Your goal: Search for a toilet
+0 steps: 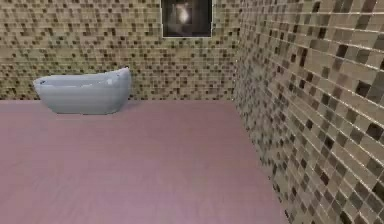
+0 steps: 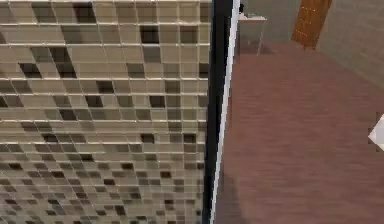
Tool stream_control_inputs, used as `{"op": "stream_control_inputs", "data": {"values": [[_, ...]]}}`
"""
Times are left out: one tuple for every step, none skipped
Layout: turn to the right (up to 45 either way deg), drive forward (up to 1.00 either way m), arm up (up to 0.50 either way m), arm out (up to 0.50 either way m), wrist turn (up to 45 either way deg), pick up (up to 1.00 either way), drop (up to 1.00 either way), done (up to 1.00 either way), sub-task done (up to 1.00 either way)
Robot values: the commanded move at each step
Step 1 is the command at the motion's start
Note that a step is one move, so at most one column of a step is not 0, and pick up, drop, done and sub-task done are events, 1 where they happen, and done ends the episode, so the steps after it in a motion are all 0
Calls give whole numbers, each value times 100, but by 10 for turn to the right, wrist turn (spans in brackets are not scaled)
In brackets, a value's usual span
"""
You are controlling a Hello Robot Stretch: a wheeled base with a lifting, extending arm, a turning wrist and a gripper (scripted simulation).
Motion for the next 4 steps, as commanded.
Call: {"op": "stream_control_inputs", "data": {"values": [[-450,0,0,0,0,0,0,0,0],[-450,0,0,0,0,0,0,0,0],[-60,0,0,0,0,0,0,0,0],[0,100,0,0,0,0,0,0,0]]}}
